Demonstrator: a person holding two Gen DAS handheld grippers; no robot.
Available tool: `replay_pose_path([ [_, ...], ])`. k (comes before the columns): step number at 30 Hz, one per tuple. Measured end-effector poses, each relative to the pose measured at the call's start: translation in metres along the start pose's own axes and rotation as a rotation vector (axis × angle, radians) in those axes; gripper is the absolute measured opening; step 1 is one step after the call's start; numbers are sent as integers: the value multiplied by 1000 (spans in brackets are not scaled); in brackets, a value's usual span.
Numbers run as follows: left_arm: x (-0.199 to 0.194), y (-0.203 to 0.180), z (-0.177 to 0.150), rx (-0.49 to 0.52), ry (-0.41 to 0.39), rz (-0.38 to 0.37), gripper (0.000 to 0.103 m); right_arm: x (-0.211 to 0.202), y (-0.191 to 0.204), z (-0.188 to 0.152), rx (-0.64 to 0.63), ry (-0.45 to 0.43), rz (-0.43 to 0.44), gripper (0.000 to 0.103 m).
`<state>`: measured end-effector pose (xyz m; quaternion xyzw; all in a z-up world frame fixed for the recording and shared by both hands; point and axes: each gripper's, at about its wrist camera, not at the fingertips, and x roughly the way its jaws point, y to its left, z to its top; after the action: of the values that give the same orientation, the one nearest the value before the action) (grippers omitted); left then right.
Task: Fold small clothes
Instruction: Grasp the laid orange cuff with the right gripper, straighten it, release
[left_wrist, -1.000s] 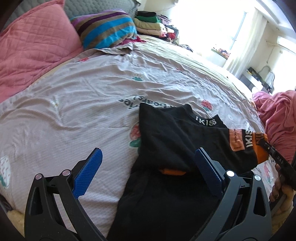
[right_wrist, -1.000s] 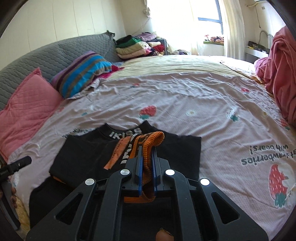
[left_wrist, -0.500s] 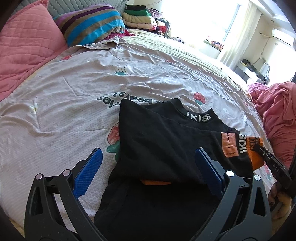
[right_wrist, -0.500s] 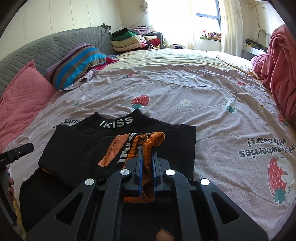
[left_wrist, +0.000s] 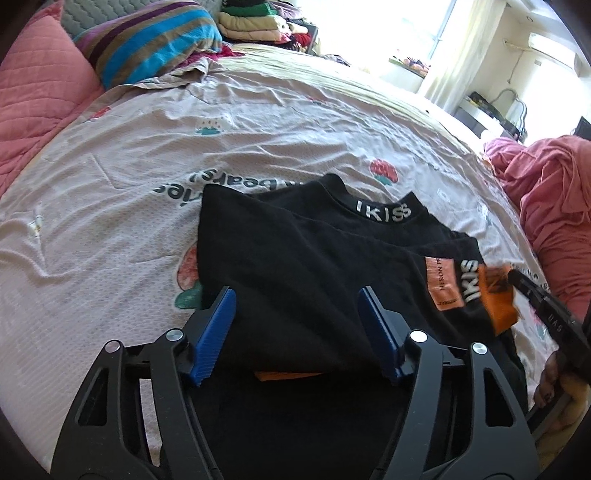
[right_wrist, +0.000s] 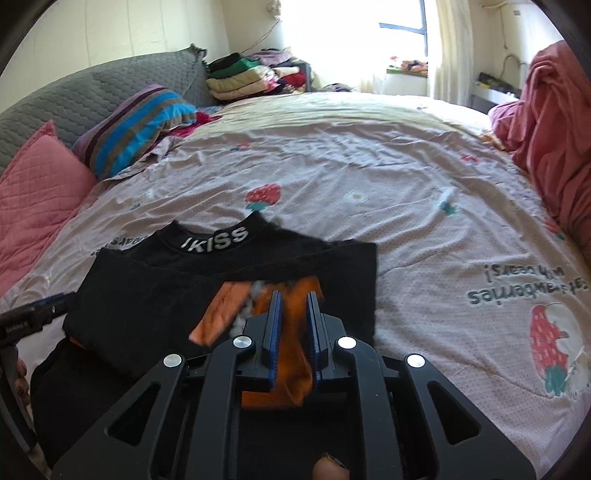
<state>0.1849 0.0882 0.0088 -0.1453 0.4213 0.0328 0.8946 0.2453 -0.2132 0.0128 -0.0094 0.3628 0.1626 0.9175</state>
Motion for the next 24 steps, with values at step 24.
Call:
replay_pose_path([
  [24,29,14,-20,8,85,5,60,63,50,-28,-132,258,86,39],
])
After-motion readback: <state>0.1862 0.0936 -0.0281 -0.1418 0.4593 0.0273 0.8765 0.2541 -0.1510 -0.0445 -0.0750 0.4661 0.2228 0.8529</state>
